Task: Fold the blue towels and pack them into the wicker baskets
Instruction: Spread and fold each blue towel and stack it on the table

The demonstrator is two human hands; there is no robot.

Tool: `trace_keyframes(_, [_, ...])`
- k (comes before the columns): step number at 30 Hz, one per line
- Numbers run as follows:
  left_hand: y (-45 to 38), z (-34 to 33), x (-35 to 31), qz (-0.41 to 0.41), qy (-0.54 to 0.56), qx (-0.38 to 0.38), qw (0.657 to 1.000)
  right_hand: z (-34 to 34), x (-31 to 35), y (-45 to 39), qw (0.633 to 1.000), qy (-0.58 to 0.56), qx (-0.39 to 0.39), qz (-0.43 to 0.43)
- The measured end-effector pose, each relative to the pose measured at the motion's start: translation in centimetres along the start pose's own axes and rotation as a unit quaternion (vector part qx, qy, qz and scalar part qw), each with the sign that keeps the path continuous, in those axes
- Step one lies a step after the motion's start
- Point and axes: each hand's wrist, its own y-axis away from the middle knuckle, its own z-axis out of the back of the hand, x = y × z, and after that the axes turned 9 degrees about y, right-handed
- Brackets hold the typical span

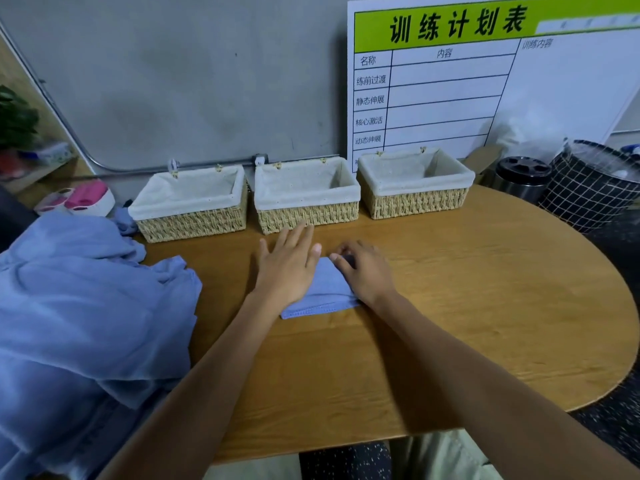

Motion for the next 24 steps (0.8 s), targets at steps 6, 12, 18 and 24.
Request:
trace_keyframes(6, [-1.0,-2.3,0.5,0.062,0.059,0.037,0.996,0.1,-0.2,-0.5,0.999,0.02,0.011,-0.031])
trace_keyframes(12, [-0.2,-2.6,0.9,0.094,0.053,0.017,0.994,-0.1,-0.5,0.0,0.999,0.017,-0.005,-0.042])
trace_keyframes(18, [1.5,-2.7,2.0,0.126,0.101,-0.012,0.987,0.7,0.1,0.8,0.996,0.044,0.001,-0.075])
trace_keyframes(24, [2.1,-2.7,3.1,0.141,0.099,-0.05,0.984,0.9,1.0,0.5,0.994,0.011,-0.001,-0.106])
